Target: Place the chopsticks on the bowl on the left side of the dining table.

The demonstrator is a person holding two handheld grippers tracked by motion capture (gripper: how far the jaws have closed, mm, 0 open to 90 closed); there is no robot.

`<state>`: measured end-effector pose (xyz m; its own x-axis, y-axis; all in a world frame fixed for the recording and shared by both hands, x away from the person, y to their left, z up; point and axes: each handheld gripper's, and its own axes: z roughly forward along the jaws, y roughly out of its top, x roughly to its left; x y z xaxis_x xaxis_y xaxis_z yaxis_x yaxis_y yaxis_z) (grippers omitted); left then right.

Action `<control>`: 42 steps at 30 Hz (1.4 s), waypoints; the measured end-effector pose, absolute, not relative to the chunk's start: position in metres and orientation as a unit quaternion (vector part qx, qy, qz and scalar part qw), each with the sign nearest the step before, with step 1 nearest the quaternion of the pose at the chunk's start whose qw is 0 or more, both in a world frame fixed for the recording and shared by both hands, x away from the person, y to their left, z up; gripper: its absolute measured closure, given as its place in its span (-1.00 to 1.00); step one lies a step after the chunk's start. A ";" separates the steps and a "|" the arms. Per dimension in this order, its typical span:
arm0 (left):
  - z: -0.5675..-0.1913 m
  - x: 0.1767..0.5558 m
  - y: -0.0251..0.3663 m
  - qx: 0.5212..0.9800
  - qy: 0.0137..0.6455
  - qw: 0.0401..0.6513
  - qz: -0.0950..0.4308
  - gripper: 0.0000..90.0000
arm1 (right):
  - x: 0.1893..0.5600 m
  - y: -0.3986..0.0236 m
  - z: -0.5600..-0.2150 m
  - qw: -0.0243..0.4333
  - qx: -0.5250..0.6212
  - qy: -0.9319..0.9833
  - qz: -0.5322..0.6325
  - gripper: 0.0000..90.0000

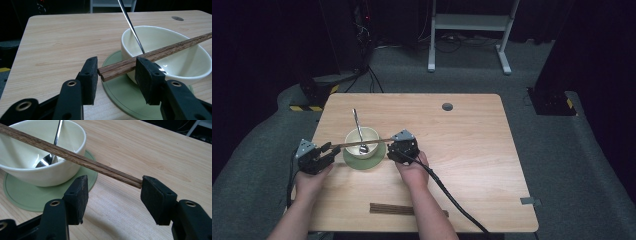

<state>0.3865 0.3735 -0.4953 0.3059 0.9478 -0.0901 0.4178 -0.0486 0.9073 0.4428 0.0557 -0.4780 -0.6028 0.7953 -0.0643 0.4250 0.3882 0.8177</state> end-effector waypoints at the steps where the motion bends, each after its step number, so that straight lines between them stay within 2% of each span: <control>1: -0.496 0.387 0.373 0.664 0.514 0.460 0.289 0.15 | 0.442 0.055 -0.478 0.232 0.381 0.800 0.400 -0.13; 7: -0.494 0.383 0.375 0.661 0.514 0.457 0.300 0.04 | 0.438 0.052 -0.476 0.240 0.386 0.798 0.397 -0.14; 11: -0.494 0.379 0.379 0.661 0.518 0.450 0.302 0.04 | 0.436 0.049 -0.476 0.231 0.389 0.799 0.395 -0.02; 23: -0.496 0.377 0.381 0.669 0.526 0.428 0.305 0.40 | 0.431 0.046 -0.472 0.268 0.384 0.793 0.389 0.32; 42: -0.498 0.384 0.381 0.658 0.537 0.429 0.307 0.55 | 0.431 0.041 -0.480 0.274 0.398 0.785 0.388 0.51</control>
<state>0.3838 0.3807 -0.4984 0.2357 0.9702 -0.0568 0.4432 -0.0553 0.8947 0.4311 0.0414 -0.4798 -0.5332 0.8372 -0.1218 0.4121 0.3828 0.8268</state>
